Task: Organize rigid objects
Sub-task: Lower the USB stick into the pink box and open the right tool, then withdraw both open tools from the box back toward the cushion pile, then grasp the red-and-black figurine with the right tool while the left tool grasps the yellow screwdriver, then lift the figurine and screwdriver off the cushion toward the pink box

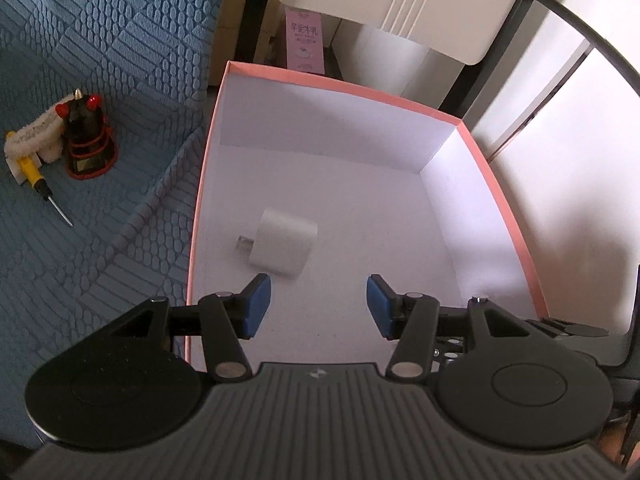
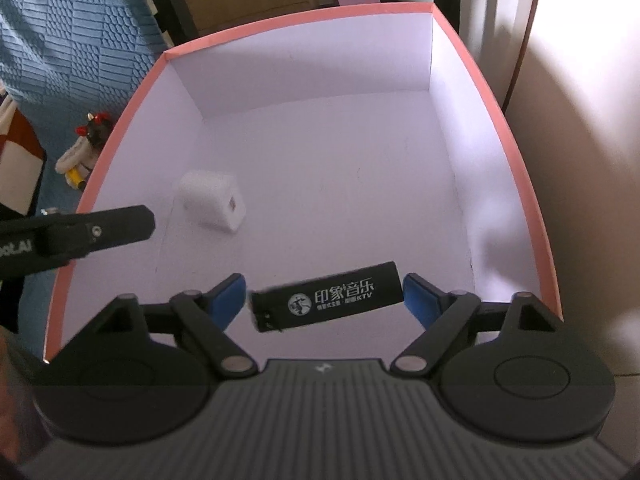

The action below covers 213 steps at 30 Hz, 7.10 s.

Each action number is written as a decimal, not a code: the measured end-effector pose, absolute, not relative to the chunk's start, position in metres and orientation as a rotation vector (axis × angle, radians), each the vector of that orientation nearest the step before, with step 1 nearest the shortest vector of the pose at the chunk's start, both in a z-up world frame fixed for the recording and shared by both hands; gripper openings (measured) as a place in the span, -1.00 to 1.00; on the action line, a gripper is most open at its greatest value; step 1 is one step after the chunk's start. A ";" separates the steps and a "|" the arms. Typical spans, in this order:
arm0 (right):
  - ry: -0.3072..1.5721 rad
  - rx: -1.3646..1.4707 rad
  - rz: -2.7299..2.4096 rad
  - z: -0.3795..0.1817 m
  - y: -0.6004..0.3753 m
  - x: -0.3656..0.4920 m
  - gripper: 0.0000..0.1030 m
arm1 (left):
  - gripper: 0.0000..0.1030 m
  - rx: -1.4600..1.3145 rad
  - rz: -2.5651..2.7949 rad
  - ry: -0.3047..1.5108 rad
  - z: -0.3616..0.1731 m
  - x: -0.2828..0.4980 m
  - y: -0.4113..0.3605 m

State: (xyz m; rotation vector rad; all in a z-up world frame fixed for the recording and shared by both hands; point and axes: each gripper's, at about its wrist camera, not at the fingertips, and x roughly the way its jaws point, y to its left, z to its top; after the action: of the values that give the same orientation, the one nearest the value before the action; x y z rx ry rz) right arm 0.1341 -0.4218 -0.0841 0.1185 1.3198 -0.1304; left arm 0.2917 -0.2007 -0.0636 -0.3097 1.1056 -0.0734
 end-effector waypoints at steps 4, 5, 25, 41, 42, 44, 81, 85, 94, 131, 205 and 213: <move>1.300 0.124 -0.144 -0.076 -0.419 0.131 1.00 | 0.15 -0.319 -0.075 1.076 -0.049 0.285 -0.198; 1.294 0.121 -0.143 -0.073 -0.417 0.130 1.00 | 0.15 -0.321 -0.076 1.069 -0.046 0.283 -0.196; 1.064 0.114 -0.058 0.022 -0.336 0.088 1.00 | 0.15 -0.318 -0.032 0.833 0.049 0.180 -0.136; 0.973 0.061 0.072 0.046 -0.257 0.031 1.00 | 0.15 -0.366 0.060 0.686 0.069 0.078 -0.072; 0.972 0.062 0.077 0.047 -0.253 0.028 1.00 | 0.15 -0.366 0.065 0.681 0.069 0.071 -0.070; 0.980 0.081 0.101 0.045 -0.246 0.023 1.00 | 0.15 -0.371 0.067 0.680 0.068 0.061 -0.065; 0.950 0.091 0.161 -0.038 -0.193 0.072 0.87 | 0.15 -0.356 0.208 0.804 -0.059 0.099 0.041; 0.932 0.101 0.186 -0.044 -0.189 0.095 0.51 | 0.15 -0.350 0.207 0.809 -0.074 0.120 0.051; 1.005 0.104 0.195 -0.078 -0.182 0.142 0.40 | 0.15 -0.360 0.199 0.872 -0.123 0.158 0.078; 1.090 0.010 0.226 -0.192 -0.154 0.317 0.35 | 0.14 -0.500 0.135 0.849 -0.172 0.290 0.145; 1.219 -0.138 0.133 -0.146 -0.132 0.139 0.11 | -0.57 -0.881 0.028 1.041 -0.129 0.145 0.105; 1.257 -0.108 0.102 -0.160 -0.134 0.131 0.12 | -0.57 -0.823 0.036 1.058 -0.132 0.152 0.101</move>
State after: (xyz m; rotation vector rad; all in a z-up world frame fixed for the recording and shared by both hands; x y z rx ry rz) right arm 0.1310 -0.1337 -0.1604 -0.1078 1.2574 0.1015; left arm 0.1517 0.1010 -0.1319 -0.8233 1.0576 0.0357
